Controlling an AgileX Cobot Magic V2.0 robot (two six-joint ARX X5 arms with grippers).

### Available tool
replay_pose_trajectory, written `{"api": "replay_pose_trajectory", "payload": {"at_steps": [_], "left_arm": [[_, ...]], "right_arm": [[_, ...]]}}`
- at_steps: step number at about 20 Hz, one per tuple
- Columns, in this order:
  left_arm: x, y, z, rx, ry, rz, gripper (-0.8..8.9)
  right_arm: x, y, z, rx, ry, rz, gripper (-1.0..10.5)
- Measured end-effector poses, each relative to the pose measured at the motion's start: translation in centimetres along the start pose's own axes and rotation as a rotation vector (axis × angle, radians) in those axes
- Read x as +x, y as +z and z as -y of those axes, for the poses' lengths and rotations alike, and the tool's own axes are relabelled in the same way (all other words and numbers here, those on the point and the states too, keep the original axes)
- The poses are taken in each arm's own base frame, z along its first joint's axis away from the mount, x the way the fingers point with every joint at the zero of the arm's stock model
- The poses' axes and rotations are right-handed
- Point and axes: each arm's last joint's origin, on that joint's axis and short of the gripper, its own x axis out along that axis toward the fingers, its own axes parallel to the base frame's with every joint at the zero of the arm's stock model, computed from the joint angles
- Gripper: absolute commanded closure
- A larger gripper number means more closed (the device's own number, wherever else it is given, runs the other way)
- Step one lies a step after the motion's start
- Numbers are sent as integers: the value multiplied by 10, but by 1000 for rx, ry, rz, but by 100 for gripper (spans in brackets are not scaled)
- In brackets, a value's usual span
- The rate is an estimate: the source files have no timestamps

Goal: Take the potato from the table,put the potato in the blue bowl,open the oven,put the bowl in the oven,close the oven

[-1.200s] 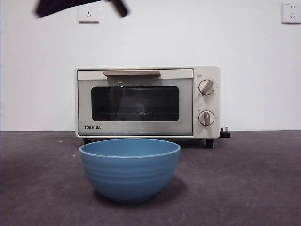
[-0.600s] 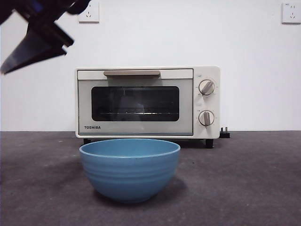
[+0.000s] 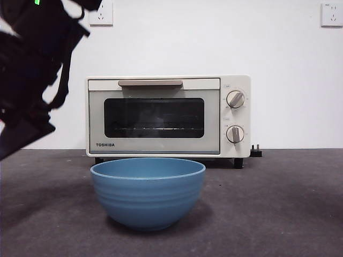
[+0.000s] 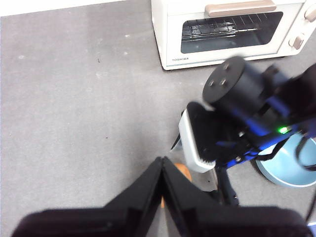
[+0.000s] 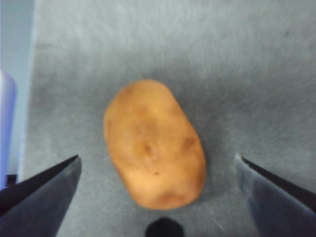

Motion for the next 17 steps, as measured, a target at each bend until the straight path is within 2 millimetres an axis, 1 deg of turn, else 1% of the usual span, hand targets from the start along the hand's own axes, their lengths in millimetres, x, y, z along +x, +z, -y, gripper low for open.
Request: {"api": "replay_pose_trajectory", "payload": {"at_steps": [4, 8, 10, 13, 14, 16, 17], "left_arm": [[0, 0, 0, -13, -4, -1, 818], [0, 0, 0, -19, -11, -1, 818], [0, 0, 1, -20, -49, -3, 818], [0, 0, 3, -21, -91, -6, 818], [0, 0, 4, -24, -122, -8, 818], [0, 0, 5, -30, -178, -12, 818], [-1, 0, 6, -32, -191, -14, 818]], "right_arm": [[15, -4, -1, -4, 6, -3, 275], [18, 0, -7, -22, 12, 21, 286], [22, -1, -10, -25, 23, 15, 296], [25, -1, -14, -29, 29, 8, 460], [25, -1, -14, -29, 23, 10, 483], [28, -1, -14, -6, -11, 7, 493], [31, -2, -13, 14, -27, 4, 604]]}}
